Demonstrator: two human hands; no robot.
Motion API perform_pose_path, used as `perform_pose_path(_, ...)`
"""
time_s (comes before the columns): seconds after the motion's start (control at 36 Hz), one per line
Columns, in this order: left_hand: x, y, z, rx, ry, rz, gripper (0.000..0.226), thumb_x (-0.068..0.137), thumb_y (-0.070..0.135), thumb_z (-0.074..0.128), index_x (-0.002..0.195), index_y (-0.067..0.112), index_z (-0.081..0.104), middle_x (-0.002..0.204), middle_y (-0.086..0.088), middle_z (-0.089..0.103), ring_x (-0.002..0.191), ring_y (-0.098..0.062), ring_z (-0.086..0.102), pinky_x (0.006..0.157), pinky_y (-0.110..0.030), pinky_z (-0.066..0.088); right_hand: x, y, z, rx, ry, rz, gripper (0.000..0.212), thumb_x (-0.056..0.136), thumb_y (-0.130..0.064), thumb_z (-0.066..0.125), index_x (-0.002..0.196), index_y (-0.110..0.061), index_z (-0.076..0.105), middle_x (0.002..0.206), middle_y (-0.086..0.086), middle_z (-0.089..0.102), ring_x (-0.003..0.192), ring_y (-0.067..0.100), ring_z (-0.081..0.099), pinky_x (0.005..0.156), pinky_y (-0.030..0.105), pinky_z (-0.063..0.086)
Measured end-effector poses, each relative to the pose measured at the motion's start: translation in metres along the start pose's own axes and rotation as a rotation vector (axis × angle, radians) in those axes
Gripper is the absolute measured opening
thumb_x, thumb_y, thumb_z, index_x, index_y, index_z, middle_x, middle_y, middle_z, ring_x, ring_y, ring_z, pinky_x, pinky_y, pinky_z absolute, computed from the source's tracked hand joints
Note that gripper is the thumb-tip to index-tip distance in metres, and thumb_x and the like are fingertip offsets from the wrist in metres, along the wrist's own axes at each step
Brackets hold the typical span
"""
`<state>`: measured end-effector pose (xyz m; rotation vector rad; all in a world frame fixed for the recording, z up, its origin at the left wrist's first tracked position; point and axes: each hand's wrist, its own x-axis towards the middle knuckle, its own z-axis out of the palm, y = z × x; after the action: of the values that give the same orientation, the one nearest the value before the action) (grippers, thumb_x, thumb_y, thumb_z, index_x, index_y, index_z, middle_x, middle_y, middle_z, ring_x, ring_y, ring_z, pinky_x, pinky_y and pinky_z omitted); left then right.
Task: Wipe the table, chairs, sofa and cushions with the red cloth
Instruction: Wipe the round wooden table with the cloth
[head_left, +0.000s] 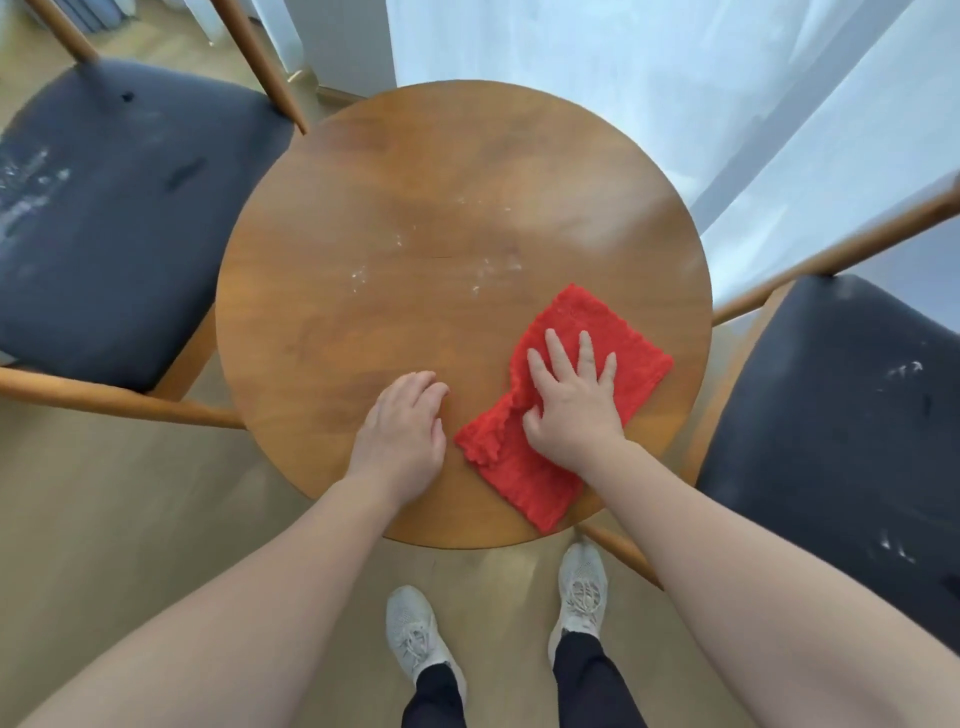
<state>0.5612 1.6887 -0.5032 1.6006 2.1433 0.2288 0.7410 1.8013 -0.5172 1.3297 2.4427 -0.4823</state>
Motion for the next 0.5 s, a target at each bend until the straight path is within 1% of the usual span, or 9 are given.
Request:
perform_pose_path(0.06, 0.006, -0.006, 0.0, 0.0, 0.01, 0.028, 0.041, 0.092, 0.014, 0.05, 0.133, 0.012, 0.05, 0.146, -0.005, 0.039, 0.139, -0.023, 0.028, 0.115, -0.035, 0.021, 0.003, 0.008, -0.003, -0.042, 0.012, -0.093, 0.076, 0.08, -0.028, 0.045, 0.152, -0.021, 0.021, 0.162, 0.002, 0.001, 0.146, 0.034, -0.012, 0.114, 0.06, -0.008)
perform_pose_path(0.11, 0.012, -0.008, 0.001, 0.003, 0.014, 0.062, 0.042, 0.091, 0.013, 0.05, 0.133, 0.012, 0.051, 0.146, -0.006, 0.04, 0.138, -0.024, 0.029, 0.115, -0.036, 0.021, 0.004, 0.013, -0.004, -0.09, 0.0, -0.167, 0.077, 0.078, -0.025, 0.046, 0.152, -0.022, 0.023, 0.162, 0.0, 0.002, 0.147, 0.032, -0.011, 0.115, 0.06, -0.009)
perform_pose_path(0.19, 0.017, -0.008, 0.004, 0.004, 0.013, 0.081, 0.044, 0.093, 0.015, 0.049, 0.137, 0.013, 0.048, 0.149, -0.006, 0.036, 0.141, -0.024, 0.025, 0.117, -0.035, 0.015, -0.002, 0.015, -0.002, -0.002, 0.037, -0.175, 0.065, 0.089, -0.039, 0.04, 0.151, -0.026, 0.024, 0.162, 0.0, 0.001, 0.147, 0.03, -0.012, 0.116, 0.056, -0.011)
perform_pose_path(0.25, 0.02, -0.007, 0.008, 0.012, 0.02, 0.091, 0.046, 0.095, 0.02, 0.046, 0.141, 0.014, 0.042, 0.153, -0.004, 0.03, 0.144, -0.021, 0.018, 0.117, -0.031, 0.005, -0.006, 0.011, 0.002, 0.147, 0.121, -0.117, 0.056, 0.097, -0.044, 0.036, 0.15, -0.027, 0.029, 0.162, 0.002, 0.003, 0.148, 0.027, -0.008, 0.117, 0.051, -0.009)
perform_pose_path(0.31, 0.027, -0.006, 0.01, 0.032, 0.032, 0.114, 0.049, 0.097, 0.023, 0.043, 0.144, 0.015, 0.037, 0.155, -0.004, 0.025, 0.145, -0.019, 0.013, 0.117, -0.028, -0.002, -0.006, 0.004, 0.006, 0.235, 0.191, 0.028, 0.053, 0.101, -0.039, 0.033, 0.151, -0.024, 0.027, 0.162, 0.005, 0.003, 0.149, 0.027, -0.005, 0.119, 0.048, -0.005)
perform_pose_path(0.33, 0.031, -0.005, 0.011, 0.048, 0.042, 0.122, 0.05, 0.097, 0.024, 0.042, 0.145, 0.015, 0.035, 0.156, -0.004, 0.023, 0.145, -0.019, 0.012, 0.116, -0.028, -0.003, -0.004, 0.0, 0.009, 0.22, 0.188, 0.099, 0.054, 0.101, -0.04, 0.031, 0.152, -0.024, 0.023, 0.162, 0.007, 0.001, 0.148, 0.028, -0.005, 0.119, 0.048, -0.005)
perform_pose_path(0.39, 0.039, -0.002, 0.015, 0.074, 0.058, 0.129, 0.052, 0.097, 0.027, 0.04, 0.147, 0.015, 0.031, 0.157, -0.004, 0.02, 0.146, -0.018, 0.01, 0.116, -0.028, -0.005, 0.001, -0.005, 0.017, 0.127, 0.153, 0.17, 0.062, 0.098, -0.05, 0.026, 0.153, -0.026, 0.012, 0.161, 0.011, -0.005, 0.148, 0.031, -0.009, 0.117, 0.051, -0.008)
perform_pose_path(0.44, 0.045, 0.002, 0.02, 0.078, 0.057, 0.131, 0.053, 0.098, 0.028, 0.038, 0.148, 0.015, 0.029, 0.158, -0.003, 0.018, 0.146, -0.017, 0.008, 0.116, -0.028, -0.006, 0.005, -0.006, 0.022, 0.059, 0.136, 0.183, 0.069, 0.094, -0.059, 0.019, 0.153, -0.027, 0.004, 0.161, 0.011, -0.009, 0.147, 0.032, -0.012, 0.115, 0.053, -0.009)
perform_pose_path(0.5, 0.047, 0.004, 0.026, 0.083, 0.043, 0.138, 0.053, 0.098, 0.028, 0.037, 0.148, 0.015, 0.028, 0.158, -0.003, 0.017, 0.146, -0.017, 0.008, 0.117, -0.028, -0.006, 0.002, -0.003, 0.026, 0.026, 0.136, 0.167, 0.072, 0.091, -0.062, 0.012, 0.153, -0.028, 0.001, 0.161, 0.01, -0.01, 0.147, 0.032, -0.013, 0.116, 0.054, -0.009)
